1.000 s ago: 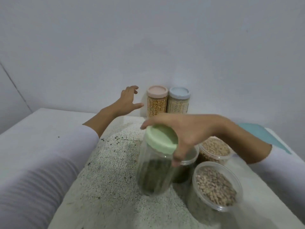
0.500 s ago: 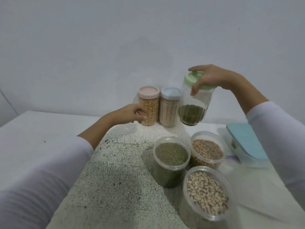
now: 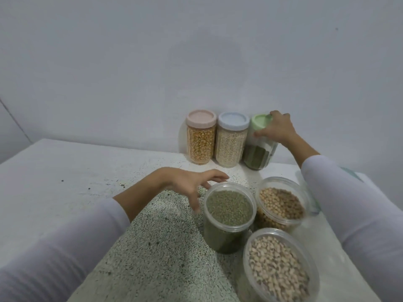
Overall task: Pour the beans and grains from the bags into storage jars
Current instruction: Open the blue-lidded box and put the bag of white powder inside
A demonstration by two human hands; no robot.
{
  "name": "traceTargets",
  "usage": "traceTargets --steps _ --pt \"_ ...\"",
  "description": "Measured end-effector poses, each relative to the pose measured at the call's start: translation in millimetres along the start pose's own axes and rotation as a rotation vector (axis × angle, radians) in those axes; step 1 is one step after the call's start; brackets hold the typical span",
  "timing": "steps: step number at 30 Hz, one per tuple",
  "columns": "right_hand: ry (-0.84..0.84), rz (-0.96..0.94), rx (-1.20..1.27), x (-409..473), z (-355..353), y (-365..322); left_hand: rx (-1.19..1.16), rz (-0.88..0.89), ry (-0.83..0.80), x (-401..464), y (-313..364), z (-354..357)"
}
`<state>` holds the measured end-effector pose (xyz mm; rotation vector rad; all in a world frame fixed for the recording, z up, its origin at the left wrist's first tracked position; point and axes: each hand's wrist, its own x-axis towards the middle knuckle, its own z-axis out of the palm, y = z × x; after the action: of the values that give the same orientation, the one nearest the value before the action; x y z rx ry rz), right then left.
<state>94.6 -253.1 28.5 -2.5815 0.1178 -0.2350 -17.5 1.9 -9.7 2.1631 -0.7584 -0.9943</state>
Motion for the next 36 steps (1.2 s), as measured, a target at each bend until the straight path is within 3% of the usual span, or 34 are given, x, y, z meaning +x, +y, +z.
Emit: traceTargets --steps 3,7,11,15,20,23,28,36 --pt "0.054 -0.015 0.046 -4 4 3 -0.069 0.053 -0.039 4 2 13" --pt "0.056 -0.048 0.102 -15 4 10 -0.118 0.094 0.085 1 -3 23" --pt "0.173 -0.117 0.066 -40 -2 19 -0.080 0.074 0.197 -4 -14 21" --pt "-0.058 -0.154 0.075 -60 -18 27 -0.089 0.059 0.307 -9 -18 8" --pt "-0.586 -0.090 -0.038 -80 -47 38 -0.125 0.019 0.510 18 -5 1" --pt "-0.781 -0.019 -0.092 -87 -53 49 -0.143 0.022 0.581 47 7 2" --pt "-0.965 0.049 -0.030 -97 -53 64 -0.249 0.033 0.614 89 29 4" --pt "-1.057 0.113 0.115 -101 -48 67 -0.244 0.077 0.652 121 46 8"
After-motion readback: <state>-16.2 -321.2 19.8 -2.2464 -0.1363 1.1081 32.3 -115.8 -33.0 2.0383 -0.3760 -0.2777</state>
